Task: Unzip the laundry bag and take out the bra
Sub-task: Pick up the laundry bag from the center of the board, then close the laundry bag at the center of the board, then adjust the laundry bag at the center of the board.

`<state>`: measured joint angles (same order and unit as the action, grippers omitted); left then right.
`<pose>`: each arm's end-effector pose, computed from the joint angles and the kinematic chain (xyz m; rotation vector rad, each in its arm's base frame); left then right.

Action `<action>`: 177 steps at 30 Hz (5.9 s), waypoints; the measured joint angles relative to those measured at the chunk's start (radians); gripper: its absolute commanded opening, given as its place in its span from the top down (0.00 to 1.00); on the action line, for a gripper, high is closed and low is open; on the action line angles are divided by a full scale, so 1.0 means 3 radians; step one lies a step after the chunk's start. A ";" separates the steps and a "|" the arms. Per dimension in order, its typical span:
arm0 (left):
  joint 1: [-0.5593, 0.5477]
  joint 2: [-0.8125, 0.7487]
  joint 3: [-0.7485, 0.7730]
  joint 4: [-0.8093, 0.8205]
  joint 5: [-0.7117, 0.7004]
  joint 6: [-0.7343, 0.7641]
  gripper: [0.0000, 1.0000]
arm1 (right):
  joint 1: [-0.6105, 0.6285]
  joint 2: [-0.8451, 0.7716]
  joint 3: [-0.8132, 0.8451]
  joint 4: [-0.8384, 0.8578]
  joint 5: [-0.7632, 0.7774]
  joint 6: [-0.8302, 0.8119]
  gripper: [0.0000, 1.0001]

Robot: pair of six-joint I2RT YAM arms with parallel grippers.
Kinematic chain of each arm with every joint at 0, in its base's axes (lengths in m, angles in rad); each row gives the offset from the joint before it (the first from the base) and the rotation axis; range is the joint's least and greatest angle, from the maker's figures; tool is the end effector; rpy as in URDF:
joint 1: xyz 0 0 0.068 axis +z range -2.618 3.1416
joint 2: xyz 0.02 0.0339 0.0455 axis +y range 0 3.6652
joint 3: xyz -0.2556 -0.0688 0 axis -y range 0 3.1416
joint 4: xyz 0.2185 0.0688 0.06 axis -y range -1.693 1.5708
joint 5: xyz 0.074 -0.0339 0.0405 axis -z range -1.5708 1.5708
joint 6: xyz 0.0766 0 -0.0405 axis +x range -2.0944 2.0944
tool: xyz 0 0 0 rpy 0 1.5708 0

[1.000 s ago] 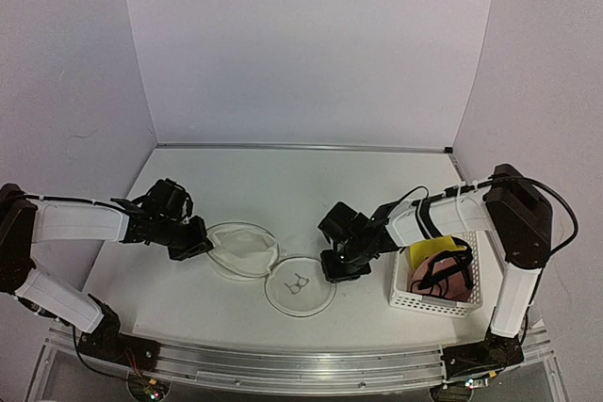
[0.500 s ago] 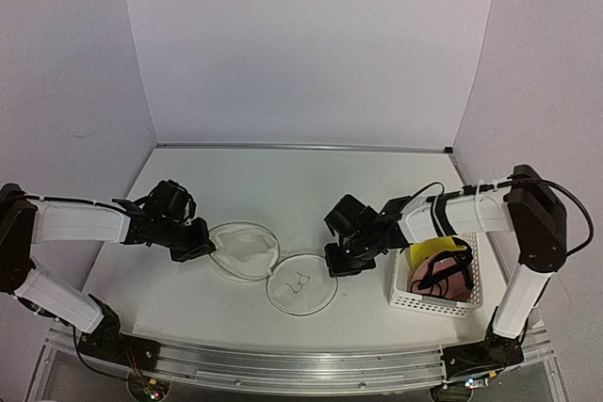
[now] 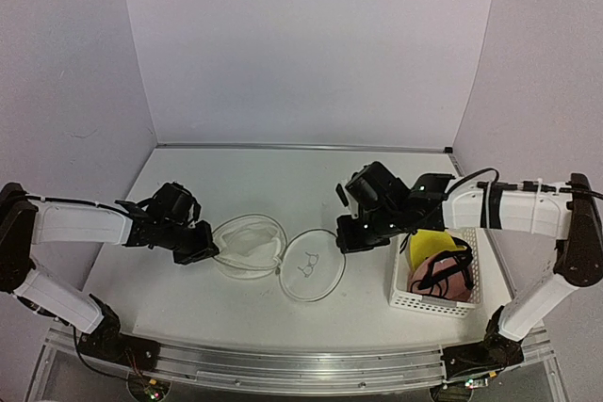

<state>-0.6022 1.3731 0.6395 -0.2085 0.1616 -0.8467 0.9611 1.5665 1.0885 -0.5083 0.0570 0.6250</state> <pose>0.2075 -0.1576 0.1414 -0.2567 2.6673 -0.7396 0.1888 0.2627 0.1964 -0.4201 2.6118 0.5141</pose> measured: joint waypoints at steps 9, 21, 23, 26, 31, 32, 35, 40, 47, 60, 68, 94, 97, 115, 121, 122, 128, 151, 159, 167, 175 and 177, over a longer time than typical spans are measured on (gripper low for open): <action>-0.0150 0.0000 0.0055 -0.0008 -0.0032 -0.0001 1.00 | 0.0000 -0.0240 0.0401 -0.0242 0.0011 -0.0041 1.00; -0.0607 0.0052 0.0278 -0.0013 -0.0251 -0.0011 1.00 | -0.0151 -0.0231 0.0676 -0.0515 -0.0357 0.0146 1.00; -0.0711 0.0108 0.0328 -0.0011 -0.0290 -0.0024 1.00 | -0.0183 -0.0209 0.0717 -0.0537 -0.0459 0.0196 1.00; -0.0862 0.0216 0.0406 -0.0011 -0.0354 -0.0029 1.00 | -0.0237 -0.0154 0.0762 -0.0539 -0.0617 0.0273 1.00; -0.1040 0.0359 0.0470 -0.0008 -0.0406 -0.0024 1.00 | -0.0338 -0.0075 0.0796 -0.0553 -0.0852 0.0444 1.00; -0.1066 0.0380 0.0476 -0.0009 -0.0409 -0.0023 1.00 | -0.0361 -0.0061 0.0819 -0.0565 -0.0880 0.0482 1.00; -0.1120 0.0449 0.0497 -0.0006 -0.0434 0.0004 1.00 | -0.0413 0.0008 0.0959 -0.0577 -0.0964 0.0613 1.00; -0.1169 0.0546 0.0511 0.0004 -0.0440 0.0032 1.00 | -0.0435 0.0228 0.1270 -0.0507 -0.1091 0.0811 1.00; -0.1183 0.0570 0.0501 0.0123 -0.0427 0.0029 1.00 | -0.0434 0.0613 0.1450 -0.0397 -0.1152 0.1049 1.00; -0.1194 0.0594 0.0458 0.0376 -0.0276 0.0031 1.00 | -0.0365 0.1151 0.1787 -0.0099 -0.1128 0.1509 1.00; -0.1204 0.0698 0.0456 0.0415 -0.0245 0.0032 1.00 | -0.0261 0.1541 0.2007 0.0118 -0.1127 0.1687 0.70; -0.1204 0.0037 0.0217 0.0512 -0.0603 -0.0134 0.65 | -0.0221 0.1551 0.1621 0.0497 -0.1077 0.1694 0.45; -0.1204 -0.0127 0.0155 0.0470 -0.0732 -0.0214 0.62 | -0.0221 0.1551 0.1610 0.0547 -0.1090 0.1695 0.44; -0.1204 -0.1059 0.0001 -0.0153 -0.1387 -0.0331 0.51 | -0.0095 0.1980 0.1993 0.0796 -0.1203 0.1747 0.37; -0.1204 -0.0979 0.0014 -0.0189 -0.1319 -0.0245 0.50 | -0.0057 0.2303 0.1998 0.0912 -0.1225 0.1752 0.37; -0.1204 -0.0960 0.0029 -0.0203 -0.1306 -0.0230 0.49 | -0.0055 0.2345 0.1996 0.0941 -0.1228 0.1755 0.37; -0.1204 -0.0842 0.0128 -0.0212 -0.1232 -0.0184 0.48 | -0.0028 0.2472 0.1957 0.1094 -0.1249 0.1759 0.37; -0.0563 -0.0403 0.0553 -0.0303 -0.0736 0.0482 0.47 | -0.0019 0.1274 0.1263 0.1184 -0.0998 0.1082 0.41; -0.0510 0.0420 0.1081 -0.0342 -0.0441 0.0870 0.49 | 0.0083 0.1019 0.0821 0.1110 -0.1001 0.0481 0.53; -0.0359 0.0992 0.1495 -0.0390 -0.0309 0.1148 0.54 | 0.0371 0.0955 0.0445 0.0947 -0.1104 -0.0065 0.74; -0.0210 0.1385 0.1666 -0.0423 -0.0131 0.1288 0.65 | 0.0533 0.0954 0.0252 0.0821 -0.1180 -0.0290 0.97; -0.0191 0.1453 0.1671 -0.0436 -0.0084 0.1314 0.68 | 0.0533 0.0954 0.0252 0.0811 -0.1174 -0.0318 1.00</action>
<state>-0.6594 1.8091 1.1408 -0.3393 0.1364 -0.4526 1.1210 1.8526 1.1641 -0.2649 -0.2951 0.5297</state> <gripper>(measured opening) 0.360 0.042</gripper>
